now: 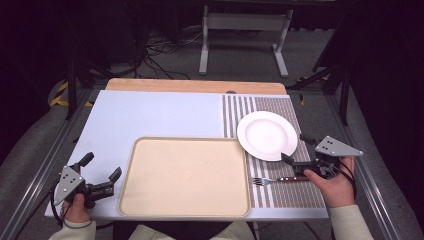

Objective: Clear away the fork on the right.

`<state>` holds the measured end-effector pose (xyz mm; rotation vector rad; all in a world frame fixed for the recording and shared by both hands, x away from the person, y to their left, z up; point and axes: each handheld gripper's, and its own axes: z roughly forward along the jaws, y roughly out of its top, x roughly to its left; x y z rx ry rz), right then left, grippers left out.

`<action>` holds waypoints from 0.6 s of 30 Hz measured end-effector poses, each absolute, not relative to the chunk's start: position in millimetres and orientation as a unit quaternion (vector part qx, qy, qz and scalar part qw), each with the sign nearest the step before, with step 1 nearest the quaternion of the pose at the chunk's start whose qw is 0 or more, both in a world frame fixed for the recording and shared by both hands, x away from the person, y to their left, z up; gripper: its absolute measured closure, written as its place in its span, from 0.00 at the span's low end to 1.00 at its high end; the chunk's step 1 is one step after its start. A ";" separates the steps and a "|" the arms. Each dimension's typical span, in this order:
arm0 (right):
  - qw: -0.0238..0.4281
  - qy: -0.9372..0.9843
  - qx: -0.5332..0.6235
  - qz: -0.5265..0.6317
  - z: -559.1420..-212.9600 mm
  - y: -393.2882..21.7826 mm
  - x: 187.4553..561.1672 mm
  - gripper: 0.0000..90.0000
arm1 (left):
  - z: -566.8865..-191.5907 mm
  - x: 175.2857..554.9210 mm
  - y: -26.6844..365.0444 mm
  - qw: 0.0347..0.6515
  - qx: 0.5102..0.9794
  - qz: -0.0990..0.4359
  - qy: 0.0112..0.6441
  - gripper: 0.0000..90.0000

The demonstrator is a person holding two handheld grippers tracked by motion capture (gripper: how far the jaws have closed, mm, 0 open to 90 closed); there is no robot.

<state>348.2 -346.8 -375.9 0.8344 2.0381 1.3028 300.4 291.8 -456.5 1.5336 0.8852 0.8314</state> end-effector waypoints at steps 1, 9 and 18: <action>0.287 0.768 0.309 0.482 -374.9 -346.3 348.9 0.07 | -456.4 300.4 291.9 0.559 0.650 0.353 0.375 0.00; 0.281 0.800 0.293 0.442 -365.8 -339.9 353.7 0.08 | -456.2 300.2 292.0 0.558 0.651 0.353 0.375 0.00; 0.268 0.843 0.263 0.385 -358.0 -330.9 360.6 0.08 | -456.1 300.3 292.0 0.558 0.651 0.353 0.375 0.00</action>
